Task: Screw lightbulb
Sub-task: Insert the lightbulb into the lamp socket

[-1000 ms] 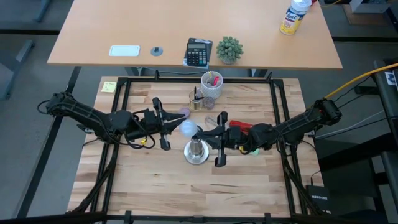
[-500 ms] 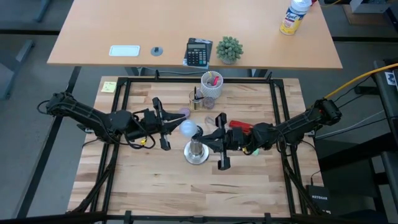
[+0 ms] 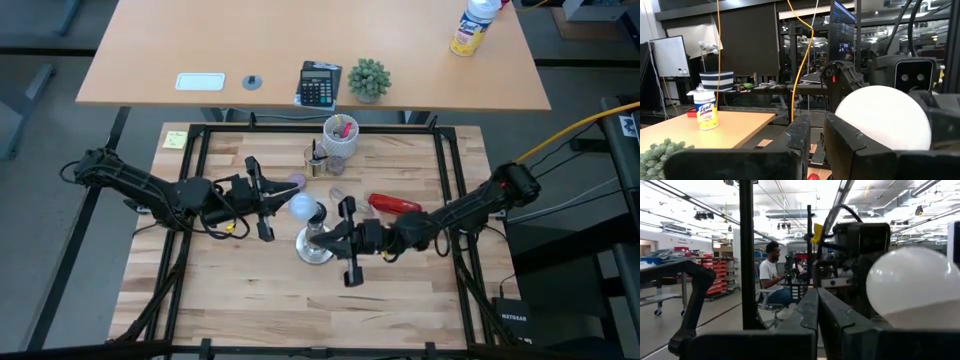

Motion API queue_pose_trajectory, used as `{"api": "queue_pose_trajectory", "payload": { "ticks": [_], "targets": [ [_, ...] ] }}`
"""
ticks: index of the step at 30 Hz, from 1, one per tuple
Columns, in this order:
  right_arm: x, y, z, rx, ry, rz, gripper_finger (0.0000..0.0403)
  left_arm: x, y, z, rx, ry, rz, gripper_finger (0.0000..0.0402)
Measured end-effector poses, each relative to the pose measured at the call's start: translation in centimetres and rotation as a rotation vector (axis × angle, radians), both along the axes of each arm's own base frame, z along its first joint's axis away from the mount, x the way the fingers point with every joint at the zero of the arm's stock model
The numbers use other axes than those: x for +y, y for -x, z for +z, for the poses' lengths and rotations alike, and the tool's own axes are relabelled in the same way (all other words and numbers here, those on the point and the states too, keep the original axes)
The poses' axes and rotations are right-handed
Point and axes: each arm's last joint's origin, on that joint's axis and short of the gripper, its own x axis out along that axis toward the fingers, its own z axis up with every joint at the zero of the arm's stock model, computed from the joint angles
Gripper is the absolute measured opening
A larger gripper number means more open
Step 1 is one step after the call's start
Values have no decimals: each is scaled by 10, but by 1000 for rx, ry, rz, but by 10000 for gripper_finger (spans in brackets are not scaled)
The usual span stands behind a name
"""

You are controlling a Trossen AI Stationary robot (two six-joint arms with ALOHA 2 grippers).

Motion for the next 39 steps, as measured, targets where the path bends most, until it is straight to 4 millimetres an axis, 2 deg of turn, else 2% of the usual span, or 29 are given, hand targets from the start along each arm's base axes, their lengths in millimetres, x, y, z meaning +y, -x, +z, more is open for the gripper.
{"api": "queue_pose_trajectory", "payload": {
  "ticks": [14, 21, 39],
  "targets": [
    [1, -10, -15, 43, -43, -99, 10, 0, 0, 0, -1, 0, 0, 45],
    [-9, -13, -15, 42, -52, -131, 10, 0, 0, 1, -3, 1, 0, 45],
    [-12, -14, -15, 44, -63, -163, 10, 0, 0, 0, -3, 1, 0, 45]
  ]
}}
